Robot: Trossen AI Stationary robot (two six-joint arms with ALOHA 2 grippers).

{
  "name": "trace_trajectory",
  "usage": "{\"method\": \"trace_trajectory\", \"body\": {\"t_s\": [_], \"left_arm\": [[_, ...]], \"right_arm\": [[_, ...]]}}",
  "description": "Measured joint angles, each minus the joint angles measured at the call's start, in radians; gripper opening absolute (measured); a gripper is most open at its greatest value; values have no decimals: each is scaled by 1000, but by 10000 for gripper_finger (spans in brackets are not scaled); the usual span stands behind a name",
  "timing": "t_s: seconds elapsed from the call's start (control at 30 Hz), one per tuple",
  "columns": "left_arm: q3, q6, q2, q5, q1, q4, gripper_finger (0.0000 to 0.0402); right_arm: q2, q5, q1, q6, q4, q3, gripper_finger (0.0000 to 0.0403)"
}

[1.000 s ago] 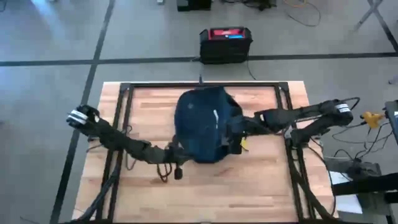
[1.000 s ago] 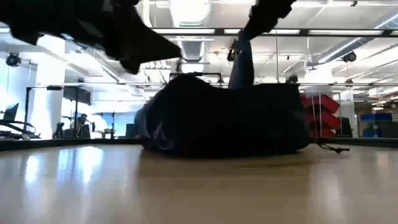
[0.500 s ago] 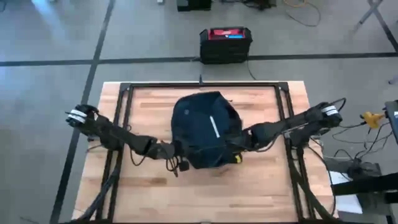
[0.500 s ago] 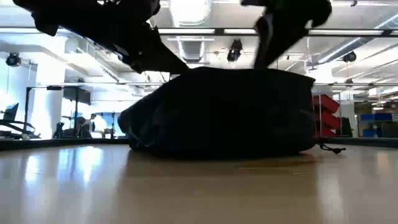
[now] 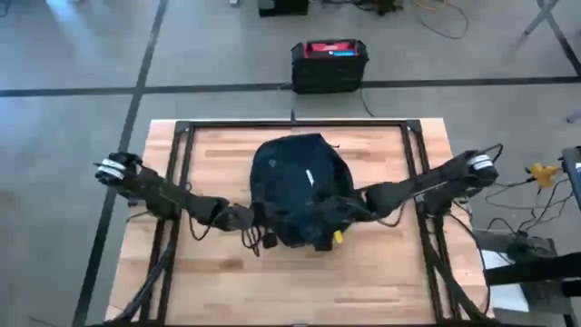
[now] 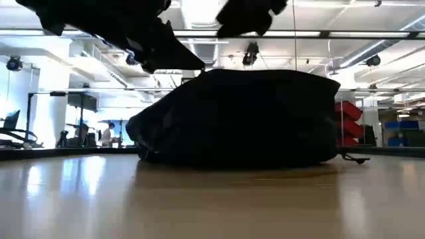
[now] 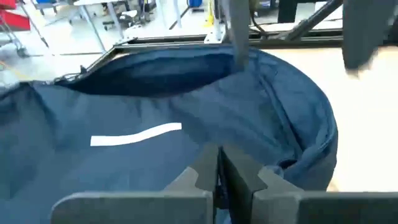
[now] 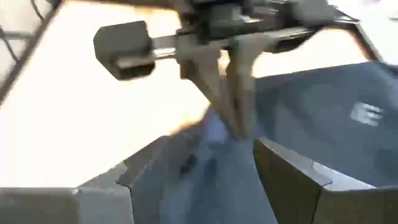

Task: Unpack backpack
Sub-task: Open the black backpack

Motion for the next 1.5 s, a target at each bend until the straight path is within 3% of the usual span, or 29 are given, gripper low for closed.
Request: {"method": "trace_trajectory", "body": {"t_s": [0.37,0.47,0.57,0.8,0.93,1.13,1.33,1.5], "left_arm": [[-4,51,-136,0,-17,-112,0],[-5,37,-171,-25,-19,-217,0],[-5,-50,-220,-134,-19,-387,0],[-5,-342,-358,-335,-20,-831,0],[-6,-462,-421,-416,-16,-974,0],[-9,-580,-444,-475,-17,-1044,0],[-34,-595,-402,-553,-16,-995,0],[-71,-552,-360,-598,-16,-894,15]], "right_arm": [[173,-2,-2,155,45,3,165],[169,-2,0,142,11,4,98],[143,7,12,93,-57,5,18],[97,15,46,31,-212,1,3],[96,-37,81,51,-308,-4,1],[94,-42,139,147,-398,-26,1],[96,-28,156,115,-275,-34,5],[96,-40,147,46,-176,-34,43]]}}
